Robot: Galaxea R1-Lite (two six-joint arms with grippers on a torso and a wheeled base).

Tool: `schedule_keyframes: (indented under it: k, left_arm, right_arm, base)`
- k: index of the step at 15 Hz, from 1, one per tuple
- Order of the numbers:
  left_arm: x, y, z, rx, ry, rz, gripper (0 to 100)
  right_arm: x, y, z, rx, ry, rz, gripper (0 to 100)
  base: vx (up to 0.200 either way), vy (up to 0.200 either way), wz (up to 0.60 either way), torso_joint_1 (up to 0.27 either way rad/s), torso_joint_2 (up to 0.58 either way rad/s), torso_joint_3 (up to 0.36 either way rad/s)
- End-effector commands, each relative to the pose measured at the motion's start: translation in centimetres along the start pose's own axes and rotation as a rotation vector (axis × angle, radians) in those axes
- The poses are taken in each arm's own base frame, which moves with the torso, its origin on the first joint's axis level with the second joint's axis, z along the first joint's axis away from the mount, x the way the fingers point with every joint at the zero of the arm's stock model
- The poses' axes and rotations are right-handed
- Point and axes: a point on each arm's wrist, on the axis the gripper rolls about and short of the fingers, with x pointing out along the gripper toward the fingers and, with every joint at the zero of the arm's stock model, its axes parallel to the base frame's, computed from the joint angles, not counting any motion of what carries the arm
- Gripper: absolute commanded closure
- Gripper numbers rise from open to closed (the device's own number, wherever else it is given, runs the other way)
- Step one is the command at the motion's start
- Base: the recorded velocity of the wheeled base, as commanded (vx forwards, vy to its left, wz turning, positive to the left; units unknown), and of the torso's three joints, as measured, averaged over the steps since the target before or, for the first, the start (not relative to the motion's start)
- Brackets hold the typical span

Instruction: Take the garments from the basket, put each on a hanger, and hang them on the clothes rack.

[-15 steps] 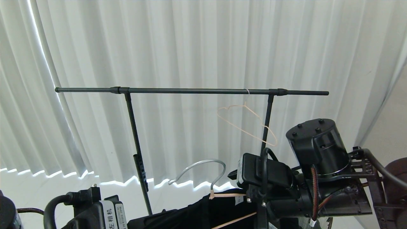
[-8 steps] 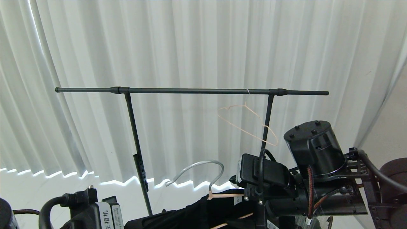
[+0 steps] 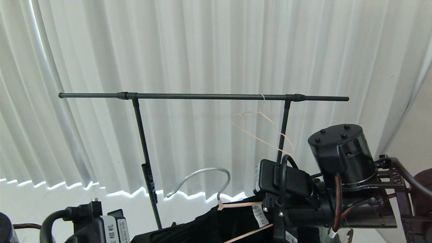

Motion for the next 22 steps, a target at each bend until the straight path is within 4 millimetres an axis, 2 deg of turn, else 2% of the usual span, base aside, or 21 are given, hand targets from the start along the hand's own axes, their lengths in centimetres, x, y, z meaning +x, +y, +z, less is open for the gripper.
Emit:
schedule_keyframes:
  k: [1,2,4,7,10,13,15,20,22]
  left_arm:
    - [0.0,-0.1,-0.3,0.000,0.013,-0.005,0]
    - [-0.1,-0.2,-0.5,-0.001,0.022,0.000,0]
    - [0.0,0.3,0.3,-0.014,-0.007,0.023,0]
    - [-0.5,1.2,0.4,-0.031,-0.038,0.087,0]
    - [-2.1,1.0,-1.3,-0.043,-0.018,0.126,0]
    - [-3.9,0.4,-4.8,-0.079,0.072,0.197,0]
    - [-4.2,0.1,-6.1,-0.095,0.122,0.212,0]
    - [-3.5,-0.2,-7.4,-0.154,0.217,0.189,0]
    - [-3.3,-0.1,-7.4,-0.164,0.224,0.187,0]
  right_arm:
    - [-0.8,0.0,0.4,-0.020,-0.025,-0.015,100]
    - [-1.5,-0.2,0.7,-0.036,-0.048,-0.037,100]
    - [-2.6,-0.5,0.6,-0.054,-0.064,-0.096,100]
    - [-4.1,-1.0,-0.6,-0.070,-0.058,-0.157,100]
    - [-5.8,-1.0,-2.4,-0.095,-0.028,-0.190,100]
    - [-6.9,-0.9,-2.6,-0.090,-0.038,-0.218,100]
    - [-7.3,-1.0,-2.6,-0.089,-0.044,-0.230,100]
    - [-7.4,-0.9,-2.3,-0.098,-0.055,-0.231,100]
    - [-7.6,-0.9,-2.3,-0.097,-0.058,-0.235,100]
  base:
    - [0.000,0.000,0.00,0.000,0.00,0.000]
    - [0.000,0.000,0.00,0.000,0.00,0.000]
    - [0.000,0.000,0.00,0.000,0.00,0.000]
    - [0.000,0.000,0.00,0.000,0.00,0.000]
    - [0.000,0.000,0.00,0.000,0.00,0.000]
    - [0.000,0.000,0.00,0.000,0.00,0.000]
    - [0.000,0.000,0.00,0.000,0.00,0.000]
    - [0.000,0.000,0.00,0.000,0.00,0.000]
    - [0.000,0.000,0.00,0.000,0.00,0.000]
